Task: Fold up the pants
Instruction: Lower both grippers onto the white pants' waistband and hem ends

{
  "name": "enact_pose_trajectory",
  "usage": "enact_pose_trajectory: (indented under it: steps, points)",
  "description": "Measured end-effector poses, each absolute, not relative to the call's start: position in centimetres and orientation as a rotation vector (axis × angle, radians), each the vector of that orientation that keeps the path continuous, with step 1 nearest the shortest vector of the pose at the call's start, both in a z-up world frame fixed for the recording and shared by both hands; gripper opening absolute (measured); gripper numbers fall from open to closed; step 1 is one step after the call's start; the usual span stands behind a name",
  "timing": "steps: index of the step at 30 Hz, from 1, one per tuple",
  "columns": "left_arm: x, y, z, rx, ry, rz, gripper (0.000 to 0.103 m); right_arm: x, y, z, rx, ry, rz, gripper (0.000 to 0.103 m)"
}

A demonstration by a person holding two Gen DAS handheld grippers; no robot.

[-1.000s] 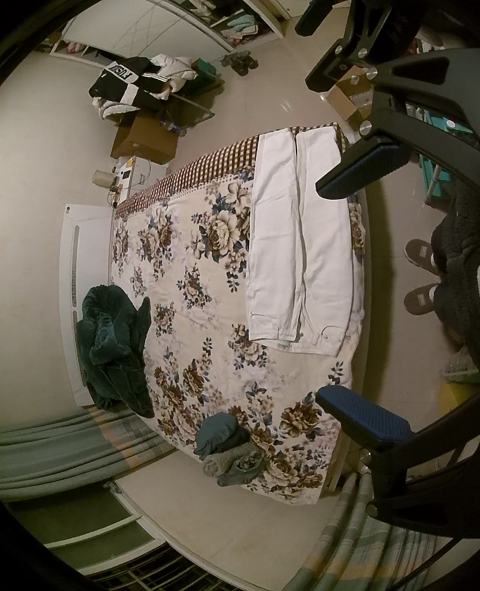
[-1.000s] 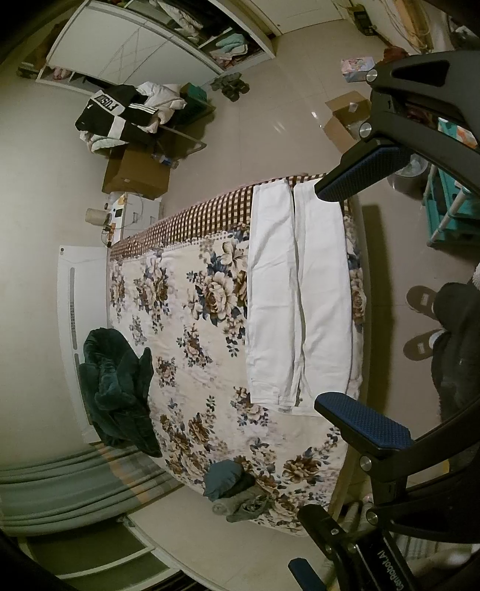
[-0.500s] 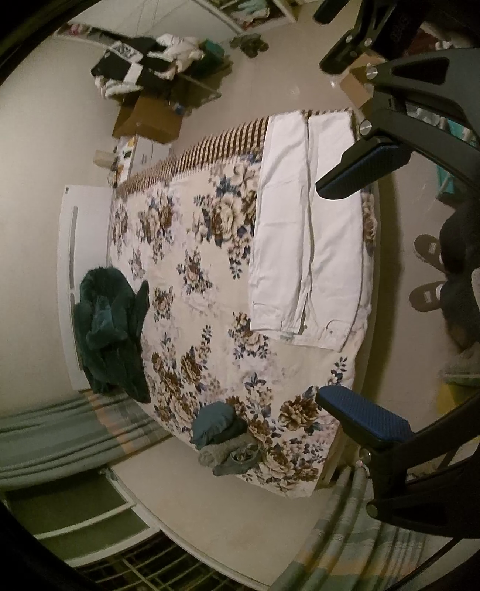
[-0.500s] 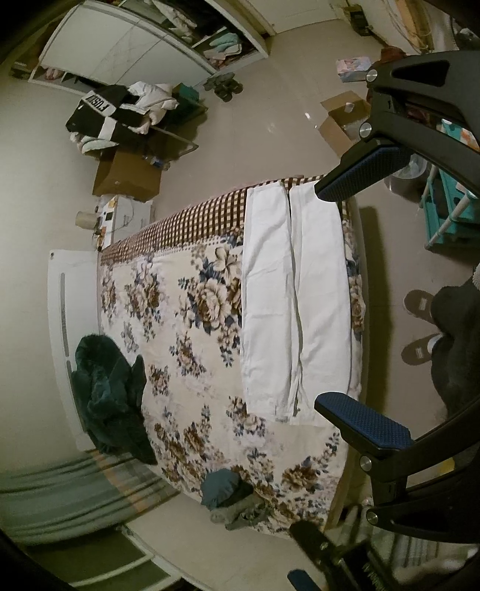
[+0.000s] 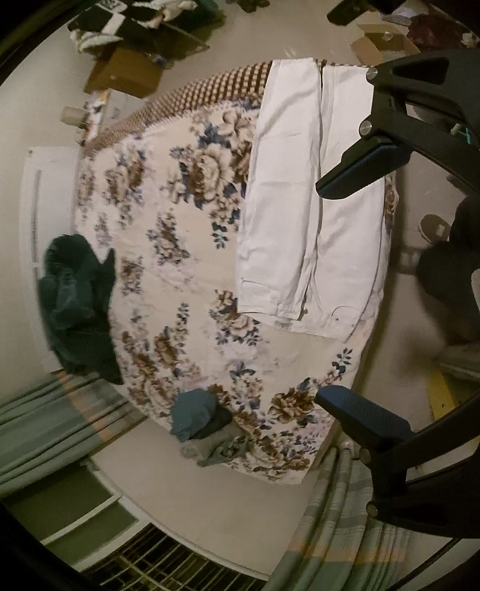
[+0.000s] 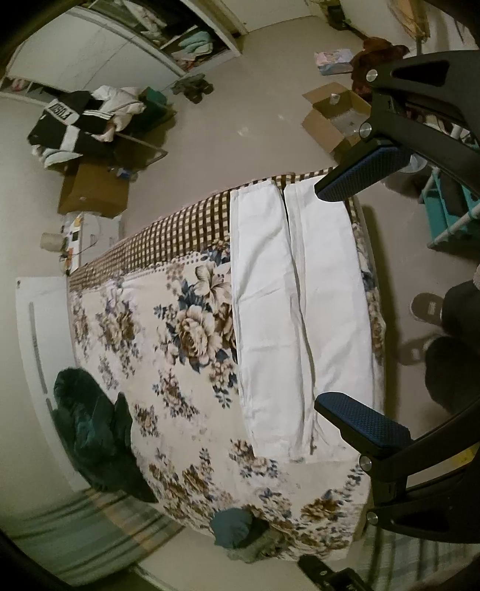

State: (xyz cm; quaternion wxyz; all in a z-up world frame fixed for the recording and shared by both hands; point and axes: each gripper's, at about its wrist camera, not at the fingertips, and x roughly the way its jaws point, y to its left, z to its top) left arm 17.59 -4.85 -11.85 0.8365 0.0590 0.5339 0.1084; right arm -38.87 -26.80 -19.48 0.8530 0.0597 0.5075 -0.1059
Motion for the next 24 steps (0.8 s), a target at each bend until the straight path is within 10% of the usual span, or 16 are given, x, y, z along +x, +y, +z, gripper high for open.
enact_pose_trajectory:
  steps: [24]
  points:
    - [49.6, 2.3, -48.7, -0.212, 1.705, 0.434, 0.103, -4.8, -44.6, -58.2, 0.660, 1.422, -0.607, 0.103]
